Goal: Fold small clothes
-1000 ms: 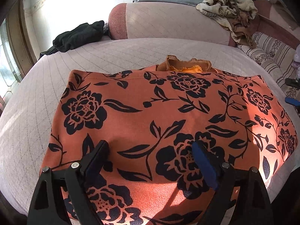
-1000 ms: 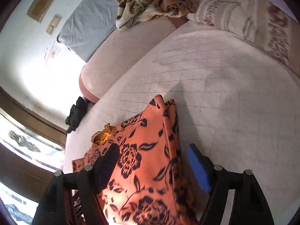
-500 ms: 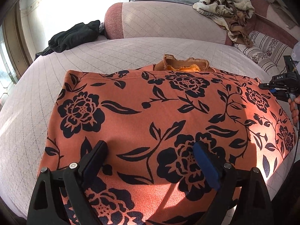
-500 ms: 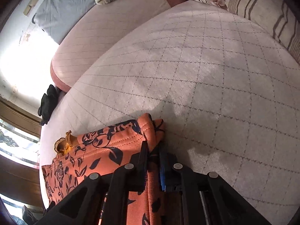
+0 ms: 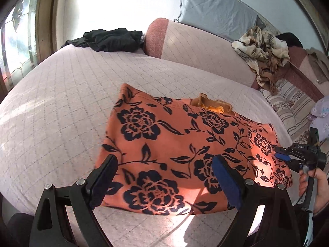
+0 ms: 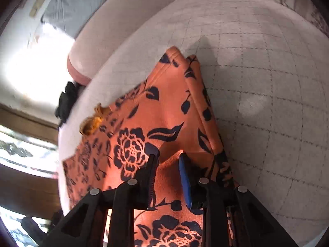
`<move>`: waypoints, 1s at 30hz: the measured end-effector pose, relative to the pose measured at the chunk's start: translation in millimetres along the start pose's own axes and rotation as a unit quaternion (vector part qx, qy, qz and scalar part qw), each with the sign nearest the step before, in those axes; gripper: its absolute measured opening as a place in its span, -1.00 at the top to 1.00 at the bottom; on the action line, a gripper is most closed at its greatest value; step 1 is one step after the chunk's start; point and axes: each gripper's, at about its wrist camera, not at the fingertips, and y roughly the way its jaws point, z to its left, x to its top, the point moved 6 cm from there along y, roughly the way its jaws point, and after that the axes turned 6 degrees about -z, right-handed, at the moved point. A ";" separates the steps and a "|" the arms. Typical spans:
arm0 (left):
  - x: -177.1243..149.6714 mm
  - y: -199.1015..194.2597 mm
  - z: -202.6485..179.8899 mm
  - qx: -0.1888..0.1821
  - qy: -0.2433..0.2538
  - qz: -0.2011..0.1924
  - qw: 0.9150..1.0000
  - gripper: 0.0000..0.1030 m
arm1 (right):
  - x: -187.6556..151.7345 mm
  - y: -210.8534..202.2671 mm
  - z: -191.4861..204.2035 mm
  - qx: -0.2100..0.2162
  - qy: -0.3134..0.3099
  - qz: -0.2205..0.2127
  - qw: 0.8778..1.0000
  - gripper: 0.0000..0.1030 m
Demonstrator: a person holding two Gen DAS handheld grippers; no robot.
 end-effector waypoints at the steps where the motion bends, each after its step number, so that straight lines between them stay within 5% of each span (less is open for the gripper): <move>1: 0.8 -6.2 12.9 0.012 -0.009 -0.004 1.000 -0.80 | -0.1 -11.5 5.1 -0.010 -0.008 -0.014 1.000 0.47; 4: -6.9 -18.5 54.9 0.036 -0.054 -0.007 0.998 -0.80 | -11.8 -39.2 36.8 -0.006 -0.074 -0.040 0.996 0.02; 5: -11.9 -18.0 67.5 0.042 -0.073 -0.001 0.996 -0.80 | -20.6 -45.7 46.8 0.009 -0.097 -0.049 0.994 -0.49; 6: -17.6 -15.4 78.5 0.048 -0.093 0.012 0.994 -0.80 | -30.0 -47.9 51.4 0.013 -0.119 -0.052 0.991 -0.65; 10: -34.8 3.8 91.7 0.028 -0.136 0.064 0.988 -0.72 | -58.2 -20.3 26.8 -0.043 -0.124 -0.002 0.991 -0.63; 13: -38.5 12.2 75.2 0.001 -0.101 0.086 0.991 0.13 | -59.4 -24.8 24.2 -0.033 -0.125 -0.020 0.991 -0.63; 14: -43.8 20.0 73.2 0.005 -0.093 0.109 0.990 0.67 | -59.6 -24.4 23.5 -0.034 -0.125 -0.019 0.991 -0.63; 15: -48.7 27.6 74.7 0.004 -0.097 0.121 0.988 0.69 | -59.5 -23.7 23.1 -0.034 -0.126 -0.018 0.991 -0.63; 18: -46.9 24.1 79.7 -0.004 -0.122 0.130 0.984 0.74 | -60.7 -21.2 22.9 -0.037 -0.136 -0.016 0.990 -0.64; 21: -30.3 4.0 65.6 0.009 -0.056 0.090 0.994 0.73 | -60.1 -20.5 23.8 -0.035 -0.137 -0.014 0.990 -0.64; 24: -44.3 21.9 72.4 0.037 -0.043 0.146 0.988 0.62 | -60.5 -19.7 22.0 -0.027 -0.135 -0.019 0.990 -0.64; 26: -39.0 19.5 73.6 0.033 -0.059 0.141 0.988 0.58 | -61.4 -21.2 22.0 -0.025 -0.139 -0.022 0.990 -0.64; 28: -21.3 14.2 68.5 0.026 -0.057 0.116 0.991 0.32 | -61.7 -22.6 20.8 -0.019 -0.138 -0.023 0.990 -0.64; 30: 3.7 16.5 58.4 -0.005 -0.049 0.087 0.995 -0.30 | -61.1 -23.7 19.1 -0.012 -0.134 -0.023 0.991 -0.64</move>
